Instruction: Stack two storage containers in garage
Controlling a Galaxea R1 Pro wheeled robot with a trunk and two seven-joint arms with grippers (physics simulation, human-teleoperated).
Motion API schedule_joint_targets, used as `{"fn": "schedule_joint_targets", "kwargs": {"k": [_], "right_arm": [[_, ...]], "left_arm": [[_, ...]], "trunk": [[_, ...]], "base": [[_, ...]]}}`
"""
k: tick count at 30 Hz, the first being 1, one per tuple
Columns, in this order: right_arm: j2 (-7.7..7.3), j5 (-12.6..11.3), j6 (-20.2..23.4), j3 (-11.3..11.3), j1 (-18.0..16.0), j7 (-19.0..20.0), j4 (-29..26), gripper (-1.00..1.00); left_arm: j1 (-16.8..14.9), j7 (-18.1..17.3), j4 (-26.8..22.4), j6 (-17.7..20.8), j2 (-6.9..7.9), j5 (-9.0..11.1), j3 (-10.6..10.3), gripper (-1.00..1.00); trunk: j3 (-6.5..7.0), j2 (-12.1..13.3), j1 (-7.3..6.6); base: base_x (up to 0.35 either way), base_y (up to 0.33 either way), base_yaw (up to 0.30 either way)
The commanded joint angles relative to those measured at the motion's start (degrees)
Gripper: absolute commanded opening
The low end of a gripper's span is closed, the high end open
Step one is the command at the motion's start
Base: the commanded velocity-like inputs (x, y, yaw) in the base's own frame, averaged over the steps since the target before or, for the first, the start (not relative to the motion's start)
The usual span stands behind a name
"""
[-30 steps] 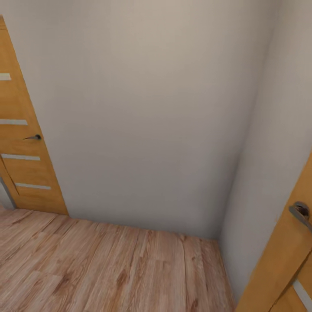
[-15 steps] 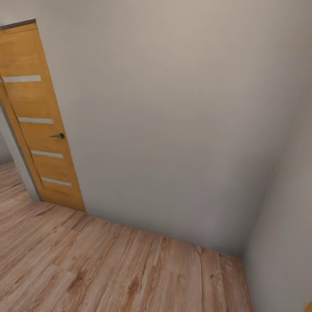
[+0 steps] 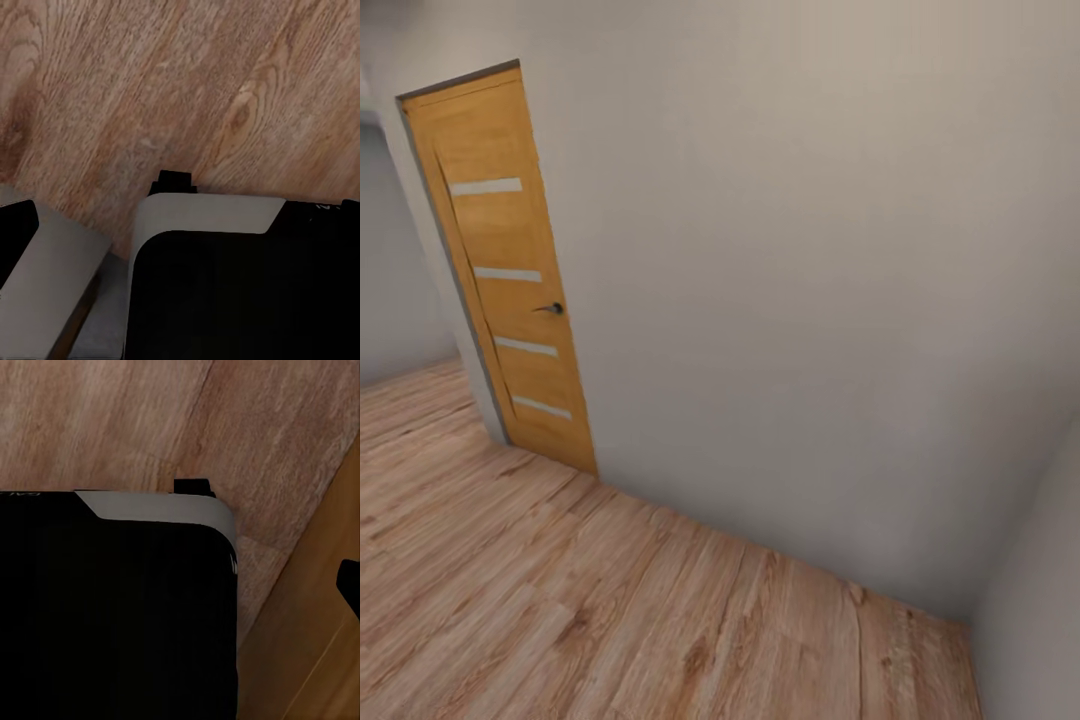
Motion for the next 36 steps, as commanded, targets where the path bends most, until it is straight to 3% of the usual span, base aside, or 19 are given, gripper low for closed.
{"fn": "schedule_joint_targets", "kwargs": {"k": [1,13,36], "right_arm": [[0.05,-0.52,-0.31,0.47,-0.06,-0.03,0.18,1.00],[0.01,-0.52,-0.31,0.46,-0.06,-0.02,0.17,1.00],[0.05,-0.52,-0.31,0.48,-0.06,-0.02,0.14,1.00]], "left_arm": [[-0.05,0.02,0.07,-0.19,-0.01,0.59,-0.07,1.00],[-0.05,0.02,0.07,-0.19,-0.01,0.56,-0.07,1.00],[-0.05,0.02,0.07,-0.19,-0.01,0.50,-0.07,1.00]], "trunk": [[-0.06,-0.04,0.00],[-0.06,-0.04,0.00],[-0.06,-0.04,0.00]], "base": [[0.000,0.000,0.270],[0.040,0.000,0.250],[0.311,0.000,0.042]]}}
